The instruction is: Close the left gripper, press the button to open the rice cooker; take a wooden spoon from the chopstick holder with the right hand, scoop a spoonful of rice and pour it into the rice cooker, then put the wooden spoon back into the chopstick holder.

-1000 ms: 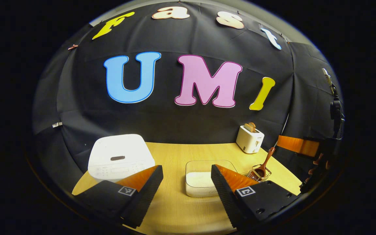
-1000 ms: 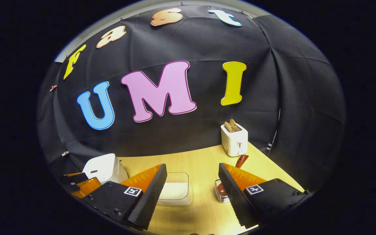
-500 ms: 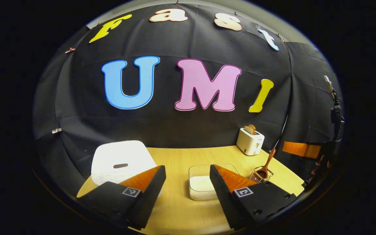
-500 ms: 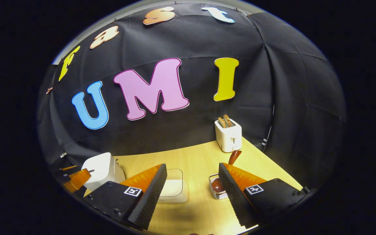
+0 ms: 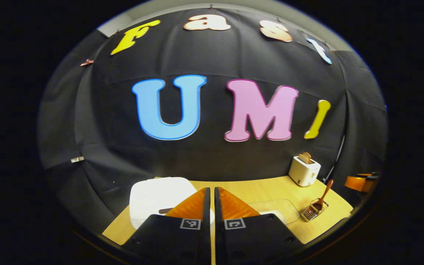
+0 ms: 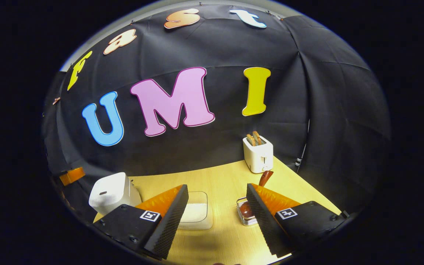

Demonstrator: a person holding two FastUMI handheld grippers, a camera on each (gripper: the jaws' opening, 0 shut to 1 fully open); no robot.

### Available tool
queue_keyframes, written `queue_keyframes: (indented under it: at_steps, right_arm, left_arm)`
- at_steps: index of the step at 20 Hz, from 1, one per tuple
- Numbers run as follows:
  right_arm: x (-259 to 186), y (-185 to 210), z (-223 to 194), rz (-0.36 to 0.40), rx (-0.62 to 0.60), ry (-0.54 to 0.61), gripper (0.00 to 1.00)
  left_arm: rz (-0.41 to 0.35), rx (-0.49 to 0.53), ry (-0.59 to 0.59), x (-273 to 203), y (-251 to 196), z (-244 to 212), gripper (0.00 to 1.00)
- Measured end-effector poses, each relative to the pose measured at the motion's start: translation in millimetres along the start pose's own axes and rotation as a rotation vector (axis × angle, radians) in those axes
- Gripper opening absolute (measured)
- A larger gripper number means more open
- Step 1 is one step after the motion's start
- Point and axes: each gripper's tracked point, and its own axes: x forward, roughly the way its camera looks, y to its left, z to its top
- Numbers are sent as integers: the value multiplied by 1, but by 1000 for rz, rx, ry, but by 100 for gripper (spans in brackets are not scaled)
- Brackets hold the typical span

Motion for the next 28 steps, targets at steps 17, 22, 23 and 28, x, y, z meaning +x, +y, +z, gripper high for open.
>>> queue_keyframes:
  at_steps: [17,22,23,28]
  right_arm:
    - [-48,-42,-9,-180,-55,17,99]
    - [-51,-45,-13,-205,-51,26,99]
    - [-51,-44,-13,-204,-50,26,99]
    - [-44,-36,-17,-183,-57,38,98]
  left_arm:
    - [51,-106,402,95,90,-116,5]
    - [44,-97,418,97,87,-125,5]
    - [47,-98,422,96,86,-127,5]
    - [56,-125,431,91,86,-131,6]
